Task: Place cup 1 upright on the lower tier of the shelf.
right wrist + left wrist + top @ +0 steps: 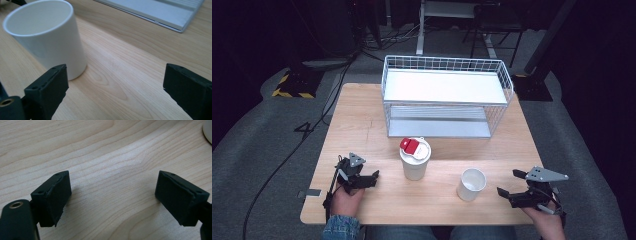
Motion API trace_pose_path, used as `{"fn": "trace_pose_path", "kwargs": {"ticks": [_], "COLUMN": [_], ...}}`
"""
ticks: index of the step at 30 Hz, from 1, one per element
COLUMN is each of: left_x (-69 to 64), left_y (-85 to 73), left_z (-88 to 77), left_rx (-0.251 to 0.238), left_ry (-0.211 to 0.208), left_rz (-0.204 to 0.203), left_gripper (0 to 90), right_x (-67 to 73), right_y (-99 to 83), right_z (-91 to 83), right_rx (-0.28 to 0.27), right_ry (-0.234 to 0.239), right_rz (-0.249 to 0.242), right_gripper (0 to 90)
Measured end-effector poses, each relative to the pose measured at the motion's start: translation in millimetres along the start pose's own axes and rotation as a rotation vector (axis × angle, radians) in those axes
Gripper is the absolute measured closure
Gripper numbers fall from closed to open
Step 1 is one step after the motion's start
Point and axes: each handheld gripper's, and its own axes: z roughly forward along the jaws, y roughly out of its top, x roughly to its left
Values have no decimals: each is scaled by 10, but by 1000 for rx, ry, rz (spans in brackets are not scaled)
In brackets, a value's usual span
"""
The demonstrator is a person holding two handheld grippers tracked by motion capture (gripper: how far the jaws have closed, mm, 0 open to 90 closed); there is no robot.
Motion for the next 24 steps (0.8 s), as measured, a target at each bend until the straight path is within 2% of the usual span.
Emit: {"fn": "trace_pose_path", "kwargs": {"ticks": [1, 2, 7, 11, 17, 18, 24], "left_x": [0, 0, 0, 0, 0, 2, 0], "left_y": [0, 0, 0, 0, 0, 1, 0], "left_z": [0, 0, 0, 0, 0, -2, 0], "left_rx": [0, 0, 0, 0, 0, 2, 0], "left_ry": [0, 0, 0, 0, -1, -2, 0], "left_rz": [0, 0, 0, 0, 0, 1, 0], "left_gripper": [142, 142, 142, 142, 142, 142, 142], "right_x": [0, 56, 181, 258, 349, 374, 428], "right_y": [0, 31, 97, 131, 162, 165, 171], "right_z": [0, -10, -19, -9, 82, 125, 222], "right_rx": [0, -8, -23, -29, -22, -18, -12], "right_ry": [0, 26, 78, 102, 142, 148, 176], "right_rz": [0, -8, -34, -52, -68, -71, -80], "right_gripper": [61, 61, 60, 56, 30, 0, 0]}}
